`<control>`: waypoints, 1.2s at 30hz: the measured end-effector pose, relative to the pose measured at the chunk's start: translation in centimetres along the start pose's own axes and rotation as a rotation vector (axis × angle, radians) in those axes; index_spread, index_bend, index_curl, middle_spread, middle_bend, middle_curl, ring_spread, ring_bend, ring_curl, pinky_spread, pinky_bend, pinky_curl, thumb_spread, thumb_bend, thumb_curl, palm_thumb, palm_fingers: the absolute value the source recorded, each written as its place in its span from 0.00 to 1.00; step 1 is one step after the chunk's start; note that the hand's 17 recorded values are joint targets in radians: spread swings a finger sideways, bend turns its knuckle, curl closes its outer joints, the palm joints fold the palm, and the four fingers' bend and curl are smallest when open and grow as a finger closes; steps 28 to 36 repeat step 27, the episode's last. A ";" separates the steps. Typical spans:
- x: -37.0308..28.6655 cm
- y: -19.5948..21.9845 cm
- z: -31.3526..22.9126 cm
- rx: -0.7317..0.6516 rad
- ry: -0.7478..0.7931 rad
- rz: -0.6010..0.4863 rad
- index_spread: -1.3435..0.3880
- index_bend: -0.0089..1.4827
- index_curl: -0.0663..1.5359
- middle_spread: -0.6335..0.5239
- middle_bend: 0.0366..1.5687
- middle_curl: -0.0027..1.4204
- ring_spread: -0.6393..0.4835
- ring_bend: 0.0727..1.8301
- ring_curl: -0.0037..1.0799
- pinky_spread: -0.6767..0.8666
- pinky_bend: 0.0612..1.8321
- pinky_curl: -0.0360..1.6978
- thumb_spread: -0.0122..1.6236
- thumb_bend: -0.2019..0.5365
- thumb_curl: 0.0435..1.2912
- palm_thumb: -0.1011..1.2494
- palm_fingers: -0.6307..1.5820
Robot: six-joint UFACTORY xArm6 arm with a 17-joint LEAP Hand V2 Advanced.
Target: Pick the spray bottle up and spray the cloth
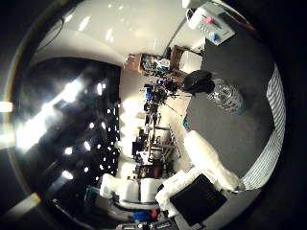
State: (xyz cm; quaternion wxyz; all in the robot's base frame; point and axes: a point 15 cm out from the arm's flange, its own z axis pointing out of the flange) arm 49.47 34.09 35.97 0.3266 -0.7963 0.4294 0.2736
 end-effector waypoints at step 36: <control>6.2 13.2 -16.8 0.046 0.368 0.153 0.63 0.17 0.28 0.72 0.09 0.18 0.79 0.06 0.17 0.71 0.11 0.21 0.68 0.25 0.36 0.66 0.30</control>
